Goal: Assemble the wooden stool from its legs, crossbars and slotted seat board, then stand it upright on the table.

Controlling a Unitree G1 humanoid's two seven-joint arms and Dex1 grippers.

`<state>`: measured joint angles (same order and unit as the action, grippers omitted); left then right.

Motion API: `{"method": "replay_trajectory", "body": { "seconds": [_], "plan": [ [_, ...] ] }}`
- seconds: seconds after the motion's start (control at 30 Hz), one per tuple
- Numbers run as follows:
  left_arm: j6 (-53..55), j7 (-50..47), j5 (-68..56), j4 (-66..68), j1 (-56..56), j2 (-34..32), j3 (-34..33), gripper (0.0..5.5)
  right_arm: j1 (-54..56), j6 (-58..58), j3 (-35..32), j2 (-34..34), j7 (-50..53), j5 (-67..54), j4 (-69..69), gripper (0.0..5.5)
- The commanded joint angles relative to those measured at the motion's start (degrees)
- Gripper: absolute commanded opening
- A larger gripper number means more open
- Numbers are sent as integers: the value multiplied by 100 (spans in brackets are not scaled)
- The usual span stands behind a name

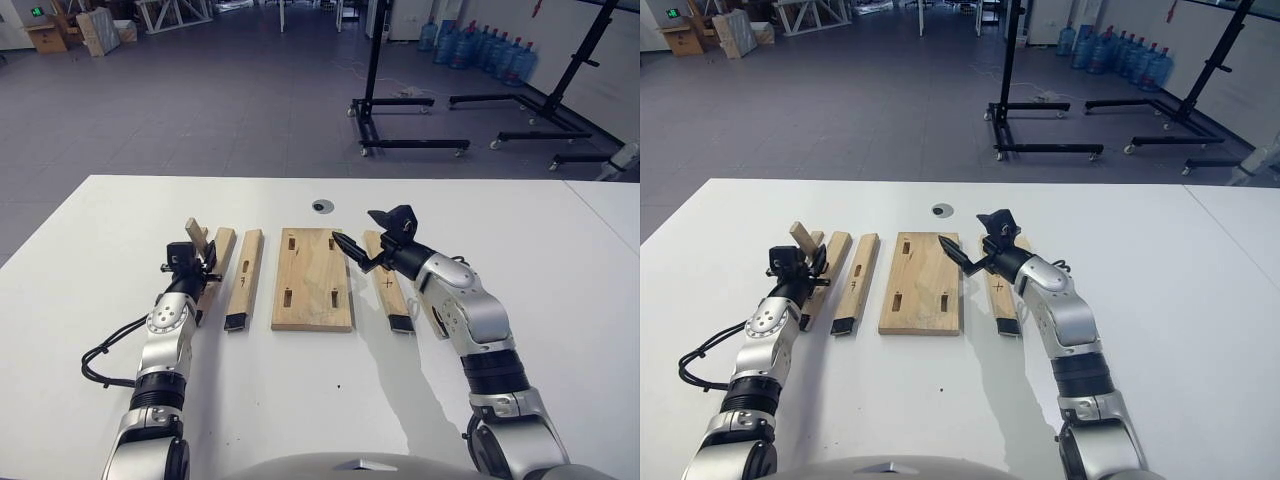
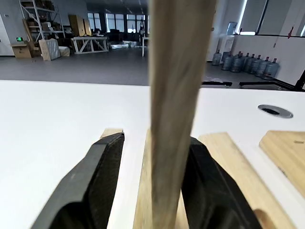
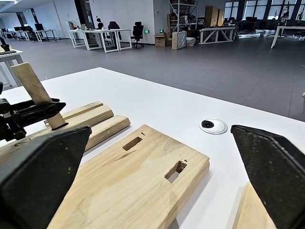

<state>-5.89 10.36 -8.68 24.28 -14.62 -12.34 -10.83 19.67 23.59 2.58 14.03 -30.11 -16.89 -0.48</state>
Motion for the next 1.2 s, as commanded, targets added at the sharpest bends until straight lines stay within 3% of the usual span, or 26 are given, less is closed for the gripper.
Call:
{"method": "replay_trajectory", "body": {
  "seconds": [0.03, 0.3, 0.43, 0.57, 0.8, 1.07, 1.2],
  "plan": [
    [365, -186, 41, -831, -258, -90, 7, 246, 55, -39, -7, -22, 39, 39, 35, 540],
    [2966, -533, -622, -3733, -1317, -592, -322, 251, 110, -50, 28, -39, 38, 57, -1, 540],
    [4299, -682, -1073, -3708, -2225, -773, -550, 251, 134, -79, 35, -66, 50, 69, 34, 540],
    [4818, -581, -1123, -3254, -2804, -995, -495, 251, 120, -80, 24, -72, 61, 71, 22, 540],
    [4398, -324, -864, -2487, -2322, -915, -229, 251, 114, -99, 34, -88, 45, 72, 91, 540],
    [1861, 212, -134, 645, -1017, -251, 301, 251, -125, -144, -46, -63, 69, 72, 250, 540],
    [1858, 269, -404, -272, -1490, -508, 63, 251, 135, -68, -251, -69, 81, -109, 200, 540]
  ]
}}
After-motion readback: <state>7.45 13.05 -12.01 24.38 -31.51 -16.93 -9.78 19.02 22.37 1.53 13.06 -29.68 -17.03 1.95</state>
